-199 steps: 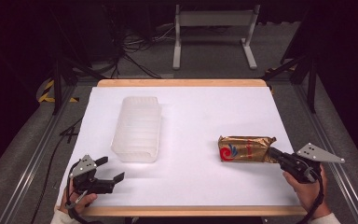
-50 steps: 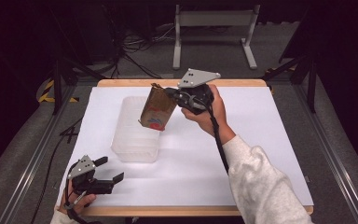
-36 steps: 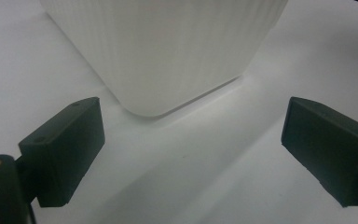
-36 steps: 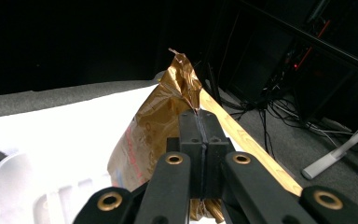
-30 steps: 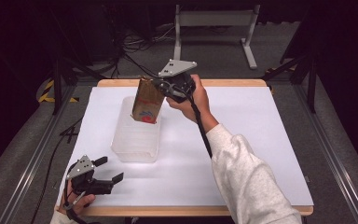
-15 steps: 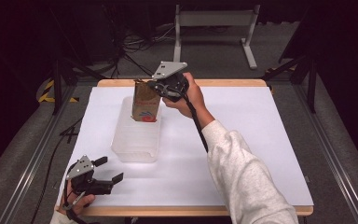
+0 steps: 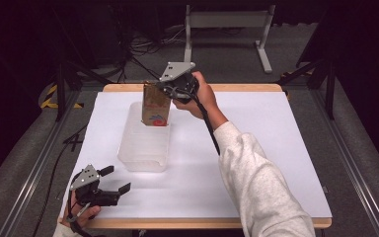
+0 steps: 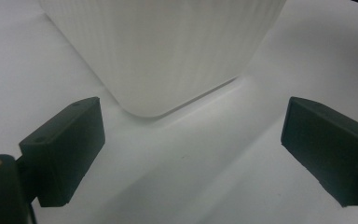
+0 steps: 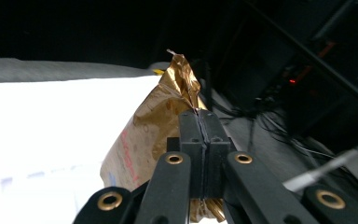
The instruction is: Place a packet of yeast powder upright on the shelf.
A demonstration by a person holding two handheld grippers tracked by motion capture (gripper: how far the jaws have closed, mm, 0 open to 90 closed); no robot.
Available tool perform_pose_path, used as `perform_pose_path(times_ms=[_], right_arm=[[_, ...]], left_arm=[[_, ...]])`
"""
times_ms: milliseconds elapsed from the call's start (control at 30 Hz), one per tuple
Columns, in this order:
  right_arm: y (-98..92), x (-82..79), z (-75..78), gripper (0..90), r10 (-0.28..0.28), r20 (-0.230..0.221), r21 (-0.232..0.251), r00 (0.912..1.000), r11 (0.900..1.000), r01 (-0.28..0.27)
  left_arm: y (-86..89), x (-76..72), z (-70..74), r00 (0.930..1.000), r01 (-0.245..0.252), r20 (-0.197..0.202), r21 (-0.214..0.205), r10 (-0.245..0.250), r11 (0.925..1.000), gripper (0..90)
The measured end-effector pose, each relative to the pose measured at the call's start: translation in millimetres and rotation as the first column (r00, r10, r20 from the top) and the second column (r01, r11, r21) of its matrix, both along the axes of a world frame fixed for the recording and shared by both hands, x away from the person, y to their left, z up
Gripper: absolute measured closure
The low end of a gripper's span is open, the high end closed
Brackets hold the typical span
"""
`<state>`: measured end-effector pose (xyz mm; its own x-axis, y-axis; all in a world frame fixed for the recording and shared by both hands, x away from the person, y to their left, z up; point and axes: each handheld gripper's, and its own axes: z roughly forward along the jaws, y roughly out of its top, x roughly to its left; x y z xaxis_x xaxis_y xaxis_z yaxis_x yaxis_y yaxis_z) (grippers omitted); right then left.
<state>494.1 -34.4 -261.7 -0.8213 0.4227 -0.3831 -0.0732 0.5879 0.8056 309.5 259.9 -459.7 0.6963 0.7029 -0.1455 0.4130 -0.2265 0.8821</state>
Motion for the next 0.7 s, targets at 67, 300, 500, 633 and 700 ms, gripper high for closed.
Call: perform_pose_path(times_ms=[67,300,500,633,700], right_arm=[[6.3,-1.1,-4.4,89.5,0.020,0.017,-0.020,0.9997,0.9996,-0.019],[19.7,-0.8,-18.5,89.0,0.056,-0.041,-0.049,0.9976,0.9971,-0.058],[20.4,1.9,-30.8,88.5,0.043,-0.074,-0.060,0.9964,0.9971,-0.047],[21.0,-0.2,-36.8,88.4,0.057,-0.078,-0.078,0.9954,0.9949,-0.063],[15.3,1.3,-35.6,88.4,0.054,-0.084,-0.077,0.9950,0.9952,-0.061]], left_arm=[[0.2,-0.1,0.0,1.0000,-0.001,0.001,-0.003,0.001,1.0000,7.0],[0.3,-0.4,-0.1,1.0000,-0.001,0.005,-0.006,0.001,1.0000,7.0],[0.0,-0.3,0.1,1.0000,0.000,0.000,0.001,0.000,1.0000,7.0],[0.2,-0.5,0.1,1.0000,-0.002,0.006,-0.001,0.002,1.0000,7.0],[0.2,-0.5,-0.1,1.0000,-0.003,0.006,-0.006,0.003,1.0000,7.0]])
